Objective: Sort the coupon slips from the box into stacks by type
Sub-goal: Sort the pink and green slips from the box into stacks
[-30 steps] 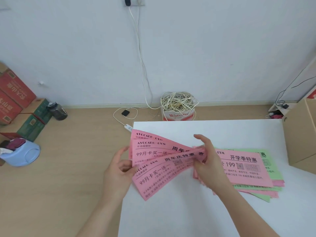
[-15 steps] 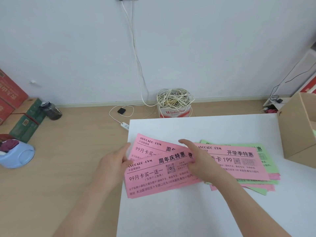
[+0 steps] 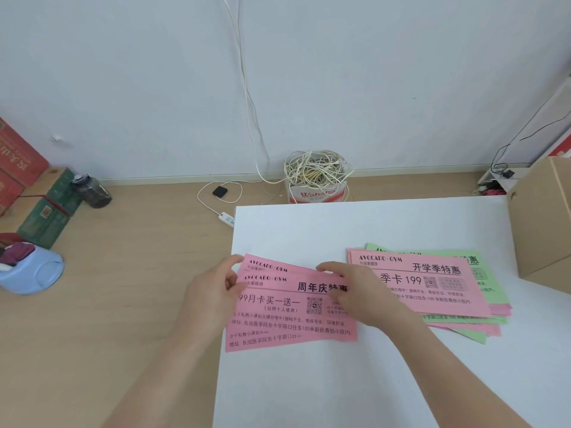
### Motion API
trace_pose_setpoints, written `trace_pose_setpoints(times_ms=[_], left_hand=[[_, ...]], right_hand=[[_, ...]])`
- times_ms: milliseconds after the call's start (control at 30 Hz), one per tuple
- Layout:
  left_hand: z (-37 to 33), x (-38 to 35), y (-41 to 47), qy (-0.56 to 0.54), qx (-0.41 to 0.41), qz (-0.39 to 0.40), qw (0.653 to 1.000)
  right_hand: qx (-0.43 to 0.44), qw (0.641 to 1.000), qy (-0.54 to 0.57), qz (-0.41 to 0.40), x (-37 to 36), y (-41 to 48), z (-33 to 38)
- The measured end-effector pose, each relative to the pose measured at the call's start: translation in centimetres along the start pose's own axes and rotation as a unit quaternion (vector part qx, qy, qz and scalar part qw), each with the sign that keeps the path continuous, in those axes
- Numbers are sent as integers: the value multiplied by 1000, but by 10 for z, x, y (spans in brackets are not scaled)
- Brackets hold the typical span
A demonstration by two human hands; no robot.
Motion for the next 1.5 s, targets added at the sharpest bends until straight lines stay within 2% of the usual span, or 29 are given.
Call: trace_pose_setpoints(times_ms=[67, 133, 200, 233, 400, 500, 633, 833, 1067, 1167, 1300, 1500], left_hand=[[-4, -1, 13, -16, -21, -13, 1000], [-3, -5, 23, -132, 12, 5, 991], [-2, -12, 24, -300, 74, 28, 951], [-3, -13, 23, -351, 84, 29, 932], [-20, 4, 18, -380, 0, -84, 921], [-19, 6, 20, -355, -37, -86, 930], [-9, -1, 25, -350, -14, -80, 933], [-3, -16, 41, -432, 40, -68, 898], [0, -28, 66, -360, 88, -96, 924], [1, -23, 85, -270, 102, -110, 951], [3, -24, 91, -111, 62, -108, 986], [2, -37, 81, 34, -50, -55, 997]], right_hand=[[9, 1000, 21, -15, 3, -4, 3], [25, 997, 57, -42, 10, -9, 7], [52, 990, 105, -76, 17, -12, 12], [62, 985, 130, -93, 20, -13, 14], [115, 949, 231, -178, 26, -15, 20], [110, 948, 229, -192, 15, -8, 14], [90, 945, 245, -200, 1, 4, 8], [75, 932, 269, -233, -7, 10, 14], [30, 944, 225, -238, 5, 32, 17], [-14, 955, 192, -226, 19, 56, 20], [-49, 964, 159, -208, 28, 81, 21], [-42, 968, 154, -192, 23, 100, 22]])
Point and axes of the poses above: each hand's wrist, its own y-axis towards the middle knuckle, its own x-axis out of the back of the hand, z = x × y, the point moved 4 cm from there along y, towards the middle knuckle, and after that the axes turned 4 degrees about -x, right-handed, at the moved point
